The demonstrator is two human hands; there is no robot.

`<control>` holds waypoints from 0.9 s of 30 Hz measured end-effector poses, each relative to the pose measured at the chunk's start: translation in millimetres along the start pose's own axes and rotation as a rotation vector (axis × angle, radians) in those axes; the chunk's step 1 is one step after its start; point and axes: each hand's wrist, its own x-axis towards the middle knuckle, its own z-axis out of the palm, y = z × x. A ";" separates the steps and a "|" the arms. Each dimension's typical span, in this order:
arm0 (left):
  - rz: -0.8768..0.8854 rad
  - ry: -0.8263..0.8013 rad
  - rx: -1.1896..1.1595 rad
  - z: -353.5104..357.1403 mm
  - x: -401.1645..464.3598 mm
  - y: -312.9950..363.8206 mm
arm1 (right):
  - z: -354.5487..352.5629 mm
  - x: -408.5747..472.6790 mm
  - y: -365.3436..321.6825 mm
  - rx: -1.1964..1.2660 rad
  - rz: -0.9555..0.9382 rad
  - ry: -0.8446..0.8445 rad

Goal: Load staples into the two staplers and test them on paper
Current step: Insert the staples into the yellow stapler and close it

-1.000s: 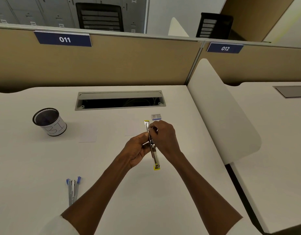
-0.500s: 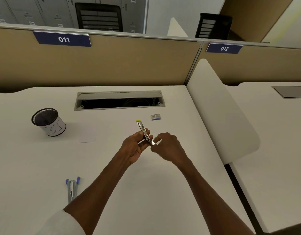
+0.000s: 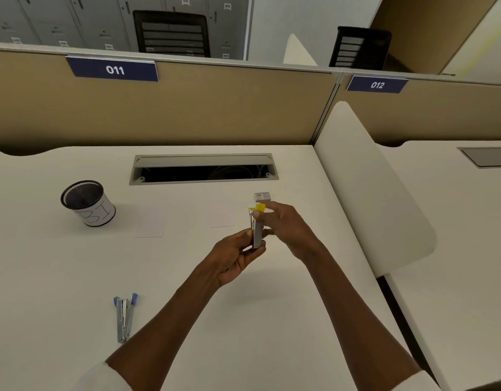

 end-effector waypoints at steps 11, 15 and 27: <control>-0.002 -0.059 0.153 -5.0 -2.9 -3.9 | 9.0 3.6 19.2 0.403 0.145 0.035; 0.042 -0.043 0.189 -1.0 -2.4 -5.4 | 13.8 4.2 16.5 0.354 0.151 0.085; -0.038 -0.009 0.415 -40.6 -12.5 -4.2 | 33.1 -2.6 29.2 -0.012 0.172 0.119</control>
